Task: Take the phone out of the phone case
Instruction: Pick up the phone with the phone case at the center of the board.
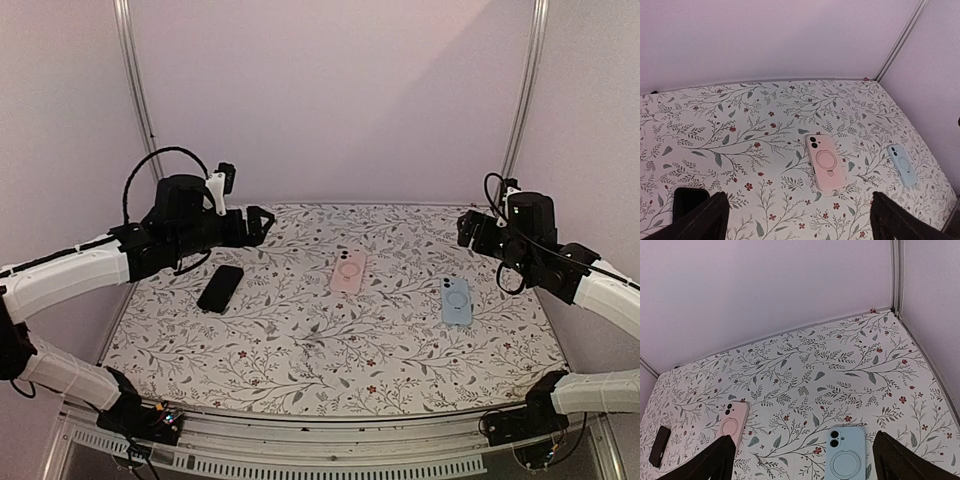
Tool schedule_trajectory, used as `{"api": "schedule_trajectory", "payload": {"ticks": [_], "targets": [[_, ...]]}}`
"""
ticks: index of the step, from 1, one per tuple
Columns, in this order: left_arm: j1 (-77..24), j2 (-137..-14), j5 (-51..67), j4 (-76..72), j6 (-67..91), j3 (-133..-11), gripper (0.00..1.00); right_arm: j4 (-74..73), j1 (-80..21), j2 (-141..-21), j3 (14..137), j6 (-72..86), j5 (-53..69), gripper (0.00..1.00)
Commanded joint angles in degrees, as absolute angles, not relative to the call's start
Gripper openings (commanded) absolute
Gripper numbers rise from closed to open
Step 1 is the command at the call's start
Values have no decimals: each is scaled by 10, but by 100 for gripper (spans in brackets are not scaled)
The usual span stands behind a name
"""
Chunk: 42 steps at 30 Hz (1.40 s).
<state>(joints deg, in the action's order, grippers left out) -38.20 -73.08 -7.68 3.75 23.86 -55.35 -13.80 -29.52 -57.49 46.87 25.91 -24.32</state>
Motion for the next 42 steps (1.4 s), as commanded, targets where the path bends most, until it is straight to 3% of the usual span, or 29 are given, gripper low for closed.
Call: {"api": "schedule_trajectory", "payload": {"ticks": [1, 21, 42], "targets": [[-385, -744, -99, 52, 229, -591, 99, -135, -295, -580, 481, 251, -231, 99], [-344, -787, -46, 55, 227, -656, 99, -235, -216, -808, 565, 230, -123, 99], [-321, -815, -13, 77, 242, -672, 99, -218, -201, -928, 481, 255, -102, 99]]}}
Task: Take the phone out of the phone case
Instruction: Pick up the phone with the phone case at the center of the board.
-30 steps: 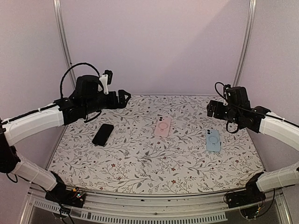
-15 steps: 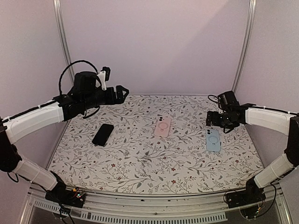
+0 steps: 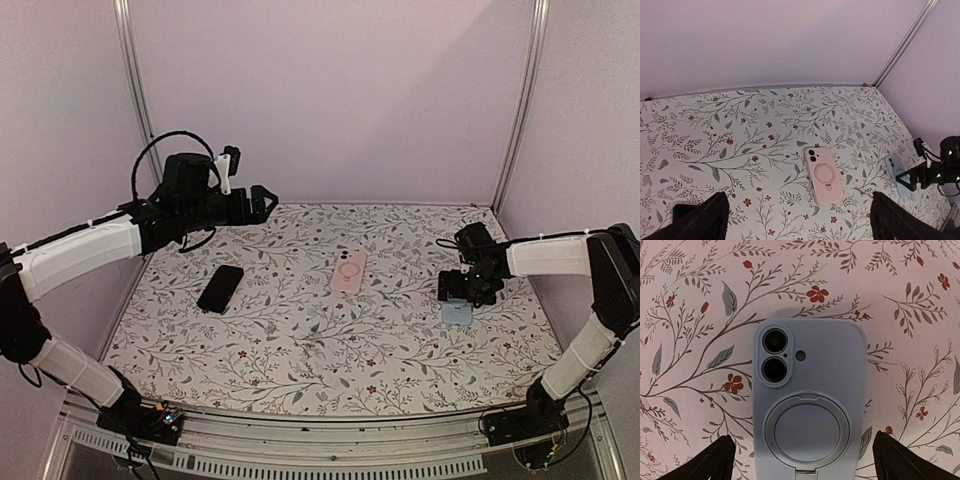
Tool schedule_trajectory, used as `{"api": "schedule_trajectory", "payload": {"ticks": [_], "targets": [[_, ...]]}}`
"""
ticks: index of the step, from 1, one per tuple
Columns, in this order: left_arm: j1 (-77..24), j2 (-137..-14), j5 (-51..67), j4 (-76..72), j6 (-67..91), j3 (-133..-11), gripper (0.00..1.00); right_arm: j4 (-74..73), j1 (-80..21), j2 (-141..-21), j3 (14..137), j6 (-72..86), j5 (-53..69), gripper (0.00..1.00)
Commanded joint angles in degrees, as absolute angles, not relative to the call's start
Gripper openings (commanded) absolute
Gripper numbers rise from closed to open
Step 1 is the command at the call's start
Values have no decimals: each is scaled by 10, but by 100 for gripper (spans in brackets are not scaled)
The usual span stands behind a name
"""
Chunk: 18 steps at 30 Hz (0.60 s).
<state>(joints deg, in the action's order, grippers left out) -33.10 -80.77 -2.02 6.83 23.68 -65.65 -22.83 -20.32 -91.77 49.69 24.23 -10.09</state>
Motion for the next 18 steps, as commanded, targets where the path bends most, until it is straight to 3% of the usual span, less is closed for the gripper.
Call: {"api": "schedule_trajectory", "payload": {"ticks": [1, 18], "targets": [[-321, -815, -13, 76, 243, -671, 99, -217, -201, -928, 477, 257, -100, 99], [-312, -833, -4, 72, 265, -677, 99, -214, -201, -923, 456, 275, -91, 99]]}}
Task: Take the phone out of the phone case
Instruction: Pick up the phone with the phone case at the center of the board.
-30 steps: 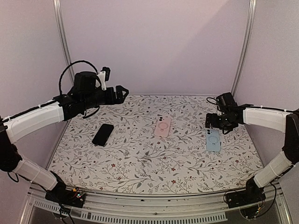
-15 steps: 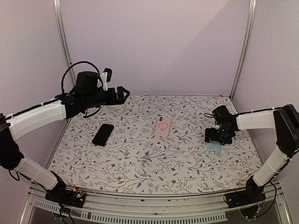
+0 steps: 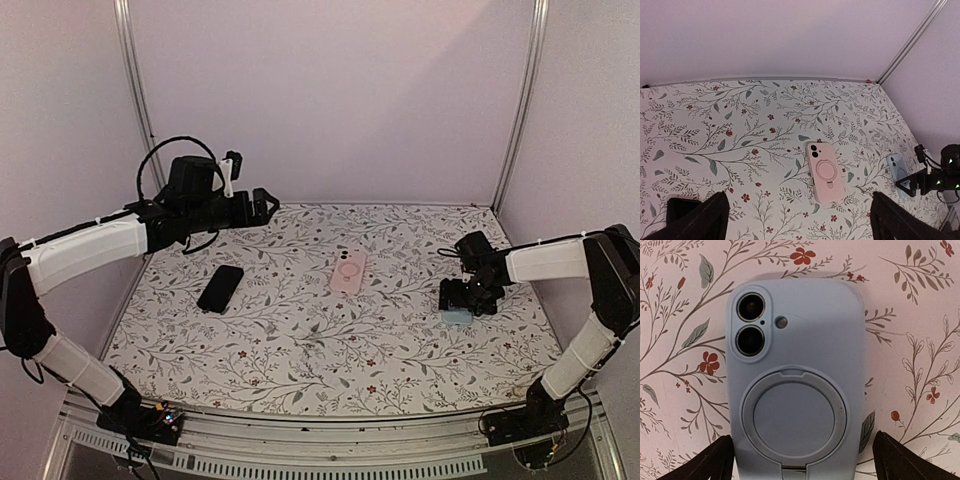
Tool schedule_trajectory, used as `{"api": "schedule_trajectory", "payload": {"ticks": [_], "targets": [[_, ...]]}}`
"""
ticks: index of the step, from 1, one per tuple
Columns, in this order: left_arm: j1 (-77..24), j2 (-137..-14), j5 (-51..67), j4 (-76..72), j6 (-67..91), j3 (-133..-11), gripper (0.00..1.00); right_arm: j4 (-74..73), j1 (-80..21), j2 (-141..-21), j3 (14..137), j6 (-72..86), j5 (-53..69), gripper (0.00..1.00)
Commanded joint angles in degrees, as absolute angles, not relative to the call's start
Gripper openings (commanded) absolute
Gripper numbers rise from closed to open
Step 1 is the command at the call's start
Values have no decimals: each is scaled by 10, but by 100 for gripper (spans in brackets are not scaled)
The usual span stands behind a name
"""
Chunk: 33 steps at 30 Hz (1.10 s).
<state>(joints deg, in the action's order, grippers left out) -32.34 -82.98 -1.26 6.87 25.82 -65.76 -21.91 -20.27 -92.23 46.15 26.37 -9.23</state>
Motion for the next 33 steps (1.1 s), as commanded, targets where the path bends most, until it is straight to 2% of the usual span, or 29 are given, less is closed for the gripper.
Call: {"api": "schedule_trajectory", "payload": {"ticks": [1, 10, 16, 20, 27, 33], "targets": [[-311, -834, -4, 73, 265, -677, 99, -215, -201, -925, 457, 275, -91, 99], [-301, -838, 15, 69, 268, -672, 99, -242, -228, -952, 477, 289, -124, 98], [-293, -843, 31, 67, 270, -672, 99, -239, -246, -962, 469, 318, -115, 93], [-289, -844, 41, 61, 273, -668, 99, -248, -257, -969, 473, 325, -118, 85], [-284, -849, 62, 55, 279, -667, 99, -250, -262, -966, 484, 328, -109, 63], [-279, -852, 85, 48, 287, -664, 99, -239, -268, -946, 502, 308, -70, 52]]}}
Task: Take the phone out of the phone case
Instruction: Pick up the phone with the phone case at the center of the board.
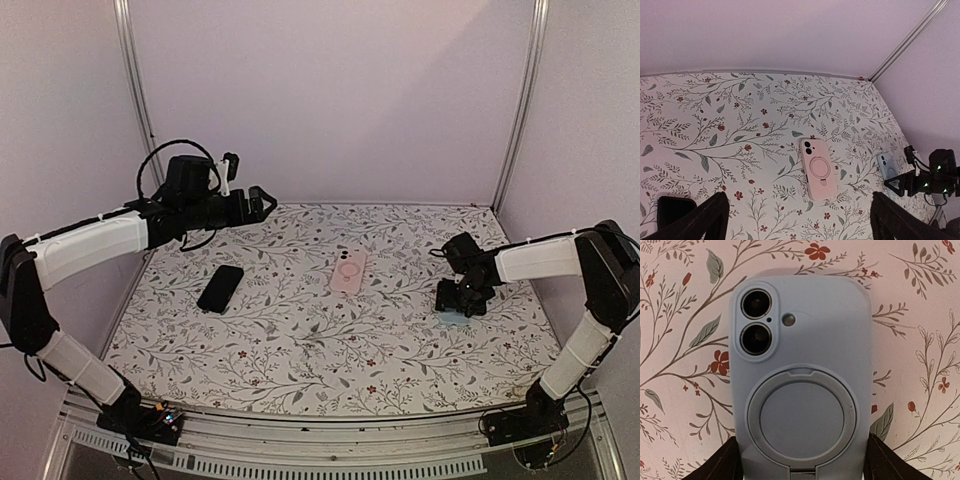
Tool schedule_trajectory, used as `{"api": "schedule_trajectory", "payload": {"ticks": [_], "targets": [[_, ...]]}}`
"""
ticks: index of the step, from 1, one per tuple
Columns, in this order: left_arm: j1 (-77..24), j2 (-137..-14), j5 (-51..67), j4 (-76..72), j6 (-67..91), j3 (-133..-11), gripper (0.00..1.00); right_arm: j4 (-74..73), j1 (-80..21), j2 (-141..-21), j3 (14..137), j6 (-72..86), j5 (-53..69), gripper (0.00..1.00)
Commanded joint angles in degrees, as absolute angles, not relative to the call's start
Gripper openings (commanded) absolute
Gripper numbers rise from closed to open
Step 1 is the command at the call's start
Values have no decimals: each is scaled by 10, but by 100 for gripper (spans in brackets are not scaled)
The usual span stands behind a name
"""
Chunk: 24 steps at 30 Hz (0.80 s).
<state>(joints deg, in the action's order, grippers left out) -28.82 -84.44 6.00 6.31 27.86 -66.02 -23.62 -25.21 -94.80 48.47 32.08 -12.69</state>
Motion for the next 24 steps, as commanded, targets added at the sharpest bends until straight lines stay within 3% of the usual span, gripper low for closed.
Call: {"api": "schedule_trajectory", "payload": {"ticks": [1, 24], "targets": [[-278, -852, 88, 47, 289, -662, 99, -232, -268, -941, 504, 305, -62, 51], [-261, -897, 206, 10, 399, -635, 99, -123, -341, -953, 631, 224, 120, 51]]}}
